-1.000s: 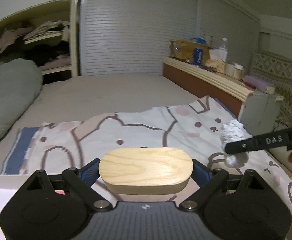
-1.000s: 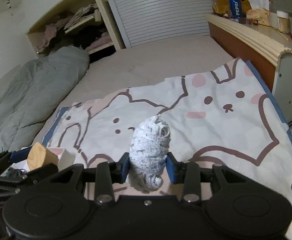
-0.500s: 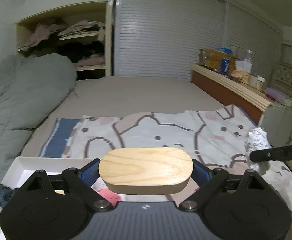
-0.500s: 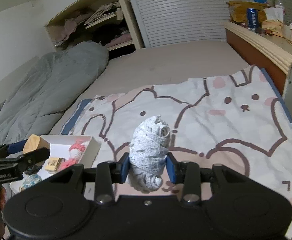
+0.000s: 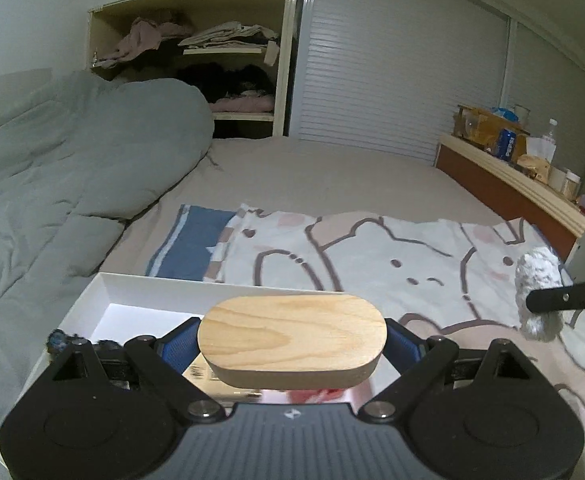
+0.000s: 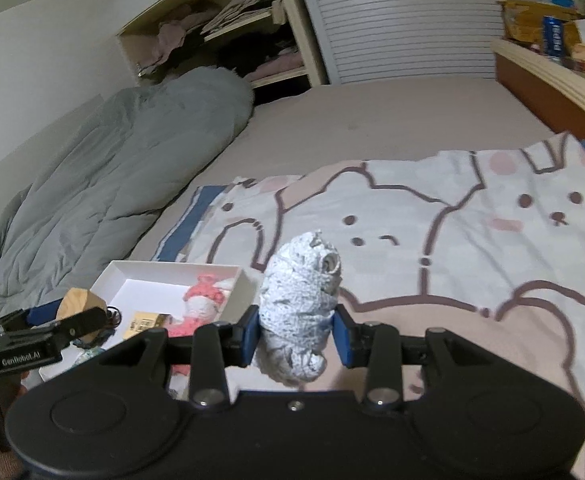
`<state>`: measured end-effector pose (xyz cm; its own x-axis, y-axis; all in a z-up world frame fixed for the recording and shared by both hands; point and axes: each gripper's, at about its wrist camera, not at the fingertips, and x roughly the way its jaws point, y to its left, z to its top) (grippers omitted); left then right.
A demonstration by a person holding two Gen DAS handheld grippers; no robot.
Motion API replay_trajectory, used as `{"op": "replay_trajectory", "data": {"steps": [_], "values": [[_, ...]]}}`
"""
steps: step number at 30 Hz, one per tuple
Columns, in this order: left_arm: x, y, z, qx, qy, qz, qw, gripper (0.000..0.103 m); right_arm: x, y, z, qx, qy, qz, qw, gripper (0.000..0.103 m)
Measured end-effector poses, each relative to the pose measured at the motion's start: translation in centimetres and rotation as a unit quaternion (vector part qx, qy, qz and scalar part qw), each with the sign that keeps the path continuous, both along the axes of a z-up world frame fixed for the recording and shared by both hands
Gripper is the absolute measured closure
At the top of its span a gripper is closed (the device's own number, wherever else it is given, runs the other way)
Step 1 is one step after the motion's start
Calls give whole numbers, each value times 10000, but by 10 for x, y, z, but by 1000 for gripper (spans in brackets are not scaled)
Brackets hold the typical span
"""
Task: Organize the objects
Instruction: 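Carry the wooden block and knit roll with both grippers to the white tray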
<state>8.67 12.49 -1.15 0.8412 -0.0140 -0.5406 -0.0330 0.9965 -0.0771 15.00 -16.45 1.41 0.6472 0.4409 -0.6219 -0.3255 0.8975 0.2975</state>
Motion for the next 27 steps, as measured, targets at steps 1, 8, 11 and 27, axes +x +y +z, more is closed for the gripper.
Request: {"op": "replay_trajectory", "data": {"steps": [1, 8, 11, 27], "values": [[0, 6, -1, -17, 4, -3, 10000, 10, 3, 7, -1, -10, 7, 35, 10000, 64], [11, 38, -25, -43, 274, 39, 9996, 10, 17, 58, -1, -83, -20, 325, 9994, 64], [14, 48, -38, -21, 438, 57, 9990, 10, 24, 81, 0, -116, -52, 470, 9988, 64], [24, 64, -91, -41, 1337, -158, 9909, 10, 67, 194, -21, 200, 518, 866, 9947, 64]]}}
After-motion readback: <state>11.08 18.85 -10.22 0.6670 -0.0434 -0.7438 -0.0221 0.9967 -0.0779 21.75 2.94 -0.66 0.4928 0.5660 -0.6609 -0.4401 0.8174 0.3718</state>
